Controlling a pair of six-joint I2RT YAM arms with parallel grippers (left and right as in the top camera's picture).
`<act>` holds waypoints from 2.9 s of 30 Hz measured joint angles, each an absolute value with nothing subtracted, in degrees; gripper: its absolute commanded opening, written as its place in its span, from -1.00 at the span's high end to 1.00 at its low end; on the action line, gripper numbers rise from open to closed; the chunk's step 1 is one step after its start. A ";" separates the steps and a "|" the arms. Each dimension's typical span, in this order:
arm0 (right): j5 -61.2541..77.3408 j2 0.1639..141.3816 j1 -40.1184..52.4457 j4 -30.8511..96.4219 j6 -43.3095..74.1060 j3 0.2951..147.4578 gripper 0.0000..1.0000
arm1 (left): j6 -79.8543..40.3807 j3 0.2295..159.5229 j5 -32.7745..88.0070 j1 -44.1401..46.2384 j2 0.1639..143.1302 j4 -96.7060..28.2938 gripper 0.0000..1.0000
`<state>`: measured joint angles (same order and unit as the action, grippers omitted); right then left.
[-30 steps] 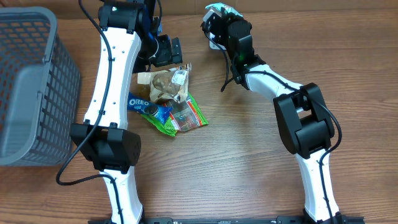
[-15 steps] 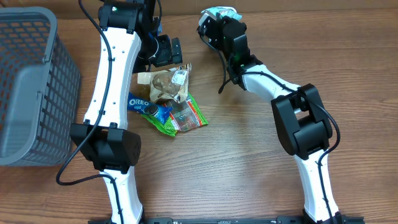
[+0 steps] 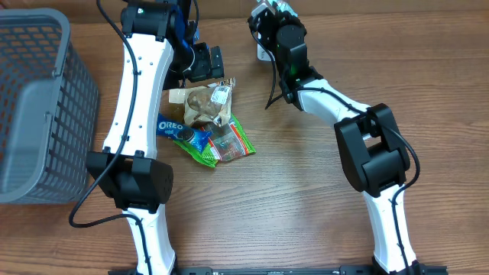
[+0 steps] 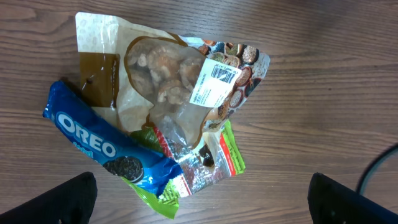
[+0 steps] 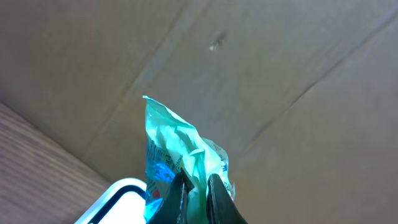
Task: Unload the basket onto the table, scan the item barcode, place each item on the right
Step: 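Hold the mint-green packet over the white barcode scanner with the right gripper, then move the mint-green packet right and drop it on the table, then reach the right gripper to the pile and grasp the brown cookie bag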
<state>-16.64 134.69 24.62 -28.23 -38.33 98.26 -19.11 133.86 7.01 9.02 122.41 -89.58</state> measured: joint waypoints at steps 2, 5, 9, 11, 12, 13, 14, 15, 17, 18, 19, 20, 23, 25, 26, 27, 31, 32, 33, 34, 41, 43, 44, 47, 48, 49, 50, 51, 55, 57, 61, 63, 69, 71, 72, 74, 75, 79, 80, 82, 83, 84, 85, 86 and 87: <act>-16.80 132.31 24.62 -21.47 -34.68 97.97 0.93 | -19.11 133.86 7.03 9.02 122.41 -89.60 -0.99; -16.62 126.10 24.51 -8.45 -26.83 97.73 0.92 | -19.11 133.86 7.03 9.02 122.41 -89.60 -0.99; -15.57 114.21 23.55 9.76 -14.94 97.43 0.93 | -19.11 133.86 7.01 9.02 122.41 -89.58 -1.00; -12.19 106.08 21.74 19.94 -8.56 97.47 0.93 | -19.11 133.86 7.01 9.02 122.41 -89.58 -0.99; -10.24 102.28 20.49 23.83 -5.96 97.51 0.92 | -19.11 133.86 6.98 9.02 122.41 -89.58 -1.00; -7.81 99.22 18.94 28.45 -3.60 98.08 0.92 | -19.11 133.86 6.94 9.02 122.41 -89.62 -1.00; -5.08 95.88 16.78 33.89 -1.02 98.56 0.92 | -19.11 133.86 6.87 9.02 122.41 -89.56 -0.99; -1.65 92.53 13.45 40.14 1.91 98.98 0.92 | -19.11 133.86 6.83 9.02 122.41 -89.60 -1.00; 3.14 90.76 7.81 48.07 5.87 99.44 0.92 | -19.11 133.86 6.83 9.02 122.41 -89.58 -0.99; 4.27 90.85 6.22 50.02 7.03 99.33 0.92 | -19.11 133.86 6.83 9.02 122.41 -89.60 -1.00; 5.63 91.48 3.70 51.90 8.75 98.72 0.92 | -19.11 133.86 6.83 9.02 122.41 -89.58 -0.99; 6.98 92.58 1.19 52.82 10.70 97.62 0.93 | -19.11 133.86 6.83 9.02 122.41 -89.60 -1.00; 8.97 96.62 -5.65 52.77 16.49 92.51 0.91 | -19.11 133.86 6.83 9.02 122.41 -89.58 -1.00; 9.63 99.46 -10.00 51.18 19.57 88.31 0.91 | -19.11 133.86 6.83 9.02 122.41 -89.58 -1.00; 9.82 100.68 -11.70 50.17 20.73 86.48 0.87 | -19.11 133.86 6.83 9.02 122.41 -89.60 -1.00; 9.93 101.93 -13.41 49.21 21.76 84.75 0.70 | -19.11 133.86 6.83 9.02 122.41 -89.58 -1.00; 10.41 105.86 -19.09 46.50 24.49 79.79 0.22 | -19.11 133.86 6.83 9.02 122.41 -89.58 -0.99; 10.61 106.45 -20.14 46.48 25.06 79.44 0.13 | -19.11 133.86 6.83 9.02 122.41 -89.58 -0.99; 11.60 106.98 -21.56 46.61 25.87 79.33 -0.01 | -19.11 133.86 6.83 9.02 122.41 -89.58 -0.99; 12.21 107.11 -22.48 46.63 25.76 79.33 -0.31 | -19.11 133.86 6.83 9.02 122.41 -89.58 -0.99; 26.55 107.09 -26.94 52.03 19.20 81.65 -0.52 | -19.11 133.86 6.83 9.02 122.41 -89.58 -0.99; 29.67 107.00 -26.13 53.12 17.78 83.33 -0.52 | -19.11 133.86 6.83 9.02 122.41 -89.60 -1.00; 30.79 106.91 -25.56 53.15 17.30 83.92 -0.52 | -19.11 133.86 6.83 9.02 122.41 -89.58 -1.00; 34.79 106.15 -21.65 51.77 16.40 85.19 -0.52 | -19.11 133.86 6.83 9.02 122.41 -89.58 -1.00; 35.97 105.95 -19.86 50.96 16.25 85.38 -0.52 | -19.14 133.86 6.87 9.02 122.41 -89.58 -1.00; 36.77 105.80 -17.98 50.00 16.23 85.43 -0.52 | -19.14 133.86 7.14 9.02 122.41 -89.65 -1.00; 37.56 105.78 -15.49 48.73 16.29 85.47 -0.52 | -19.11 133.86 7.97 9.02 122.41 -90.43 -1.00; 38.00 105.78 -13.74 47.97 16.34 85.47 -0.52 | -19.09 133.86 8.49 9.02 122.41 -90.96 -1.00; 38.50 105.78 -3.46 43.46 18.13 85.47 -0.52 | -19.14 135.57 10.74 8.95 122.45 -94.41 -1.00; 37.32 105.80 0.08 41.80 19.51 85.47 -0.52 | -19.14 139.09 11.70 8.34 122.50 -96.73 -1.00; 31.00 105.78 10.15 38.04 25.45 85.47 -0.52 | -20.27 144.33 13.80 5.19 120.07 -96.49 -1.00; 27.68 105.80 15.03 36.42 29.23 85.47 -0.51 | -21.50 145.29 13.58 2.52 117.34 -96.51 -0.99; 22.76 107.98 26.59 29.10 39.20 85.47 -0.59 | -24.69 147.11 9.17 -8.82 103.83 -96.49 -0.99; 22.09 110.17 29.34 26.98 42.00 85.47 -0.61 | -25.26 147.68 7.70 -11.86 99.22 -96.51 -1.00; 21.82 111.63 30.63 25.91 43.57 85.47 -0.61 | -25.45 148.00 6.96 -13.04 96.90 -96.53 -1.00; 21.30 114.32 32.38 24.03 45.95 85.47 -0.63 | -25.58 148.55 5.65 -14.26 93.78 -96.60 -0.99; 21.02 115.85 33.17 22.90 47.09 85.45 -0.63 | -25.61 148.77 4.82 -14.50 92.47 -96.66 -1.00; 20.43 119.85 35.22 18.50 50.02 85.36 -0.62 | -25.54 148.92 2.70 -14.68 90.98 -96.73 -1.00; 20.34 120.57 35.70 17.08 50.63 85.36 -0.61 | -25.52 148.92 2.35 -14.68 91.24 -96.73 -0.99; 19.90 121.49 36.73 15.27 51.33 85.36 -0.52 | -25.39 148.88 1.91 -14.68 92.14 -96.71 -1.00; 19.53 121.84 37.36 14.28 51.44 85.36 -0.47 | -25.36 148.83 1.78 -14.68 92.53 -96.75 -1.00; 19.09 122.13 38.06 13.56 51.88 85.36 -0.26 | -25.36 148.79 1.61 -14.68 93.08 -96.73 -1.00; 18.74 122.37 38.70 13.45 52.07 85.36 0.02 | -25.36 148.75 1.48 -14.68 93.41 -96.73 -1.00; 18.59 122.48 39.05 13.54 52.29 85.36 0.30 | -25.36 148.75 1.41 -14.68 93.62 -96.71 -1.00; 18.15 122.72 39.66 14.11 52.14 85.36 0.49 | -25.34 148.75 1.39 -14.68 93.80 -96.73 -1.00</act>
